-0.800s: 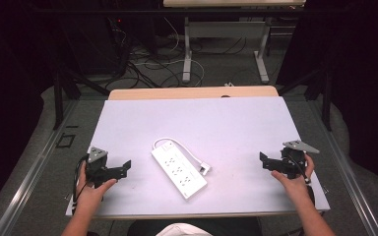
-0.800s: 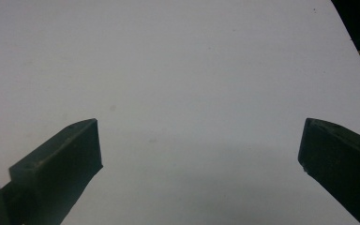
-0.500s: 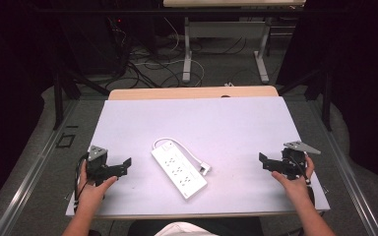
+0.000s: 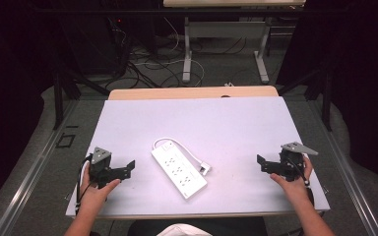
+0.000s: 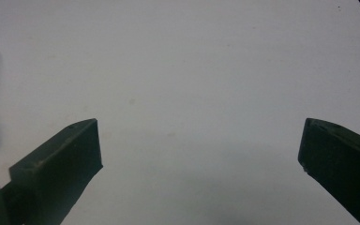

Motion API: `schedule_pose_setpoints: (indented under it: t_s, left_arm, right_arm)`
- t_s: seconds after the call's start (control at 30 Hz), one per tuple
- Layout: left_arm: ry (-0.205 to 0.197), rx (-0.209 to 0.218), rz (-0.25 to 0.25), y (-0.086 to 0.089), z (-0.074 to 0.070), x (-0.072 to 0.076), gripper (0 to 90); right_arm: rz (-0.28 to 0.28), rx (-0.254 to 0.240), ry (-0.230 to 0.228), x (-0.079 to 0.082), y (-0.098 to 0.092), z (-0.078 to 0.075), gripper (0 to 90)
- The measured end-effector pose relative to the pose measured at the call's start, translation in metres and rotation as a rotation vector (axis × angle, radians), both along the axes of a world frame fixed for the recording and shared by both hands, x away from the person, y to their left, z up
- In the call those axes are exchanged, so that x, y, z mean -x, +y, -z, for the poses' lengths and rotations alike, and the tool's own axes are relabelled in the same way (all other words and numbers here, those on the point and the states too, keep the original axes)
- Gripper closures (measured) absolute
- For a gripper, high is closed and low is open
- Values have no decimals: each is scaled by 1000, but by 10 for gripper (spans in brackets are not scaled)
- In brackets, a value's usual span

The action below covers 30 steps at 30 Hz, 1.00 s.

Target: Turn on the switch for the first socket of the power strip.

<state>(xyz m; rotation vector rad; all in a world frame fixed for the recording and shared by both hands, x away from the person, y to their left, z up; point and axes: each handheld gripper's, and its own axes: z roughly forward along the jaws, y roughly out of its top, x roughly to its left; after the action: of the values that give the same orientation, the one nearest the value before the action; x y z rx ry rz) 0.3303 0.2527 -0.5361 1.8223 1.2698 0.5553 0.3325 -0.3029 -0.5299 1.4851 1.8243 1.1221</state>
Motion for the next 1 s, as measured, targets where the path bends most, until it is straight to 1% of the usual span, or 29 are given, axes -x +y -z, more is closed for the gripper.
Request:
schedule_pose_setpoints:
  t_s: [0.03,0.07,0.1,0.13,0.27,0.37,0.43,0.47,0.5,0.53,0.63,0.7,0.73,0.77,0.87,0.9,0.93,1.0]
  left_arm:
    - [-5,-2,7,-1,0,0,14]
    - [-5,-3,13,-2,-1,1,14]
    - [-10,2,14,-4,-1,1,24]
    - [-8,-3,19,-5,-2,1,30]
    - [-23,-17,41,-11,-4,5,67]
    - [-25,-13,50,-14,-5,6,87]
    - [-31,-19,57,-16,-6,8,132]
    - [-30,-17,59,-17,-7,9,132]
    - [-34,-18,62,-18,-7,10,157]
    - [-36,-19,66,-20,-8,10,160]
    - [-42,-43,85,-22,-10,12,181]
    - [-42,-42,84,-23,-10,12,216]
    - [-39,-33,84,-24,-10,13,232]
    - [-43,-42,89,-24,-10,13,242]
    - [-29,-20,94,-26,-11,15,276]
    - [-32,-23,100,-26,-12,15,293]
    - [-24,-8,100,-27,-12,15,304]
    - [-27,-16,109,-27,-13,16,327]
  right_arm:
    - [10,-7,-26,-2,1,2,0]
    - [10,-7,-26,-2,1,2,0]
    - [-9,3,5,-1,0,1,0]
    - [-9,1,11,-1,0,1,0]
    - [-13,-2,12,-2,1,2,0]
    - [-19,-6,12,-1,1,1,0]
    - [-25,3,3,-1,1,2,0]
    - [-25,3,3,-1,1,2,0]
    - [-17,6,-5,-2,2,2,0]
    - [-25,4,3,-2,2,2,0]
    - [-28,5,7,-2,3,3,0]
    - [-28,3,9,-2,3,3,0]
    - [-29,2,9,-2,3,3,0]
    - [-29,2,9,-2,3,3,0]
    - [-31,3,7,-2,3,2,0]
    - [-31,2,7,-2,3,2,0]
    - [-31,0,8,-2,3,2,0]
    - [-33,0,9,-2,4,3,0]
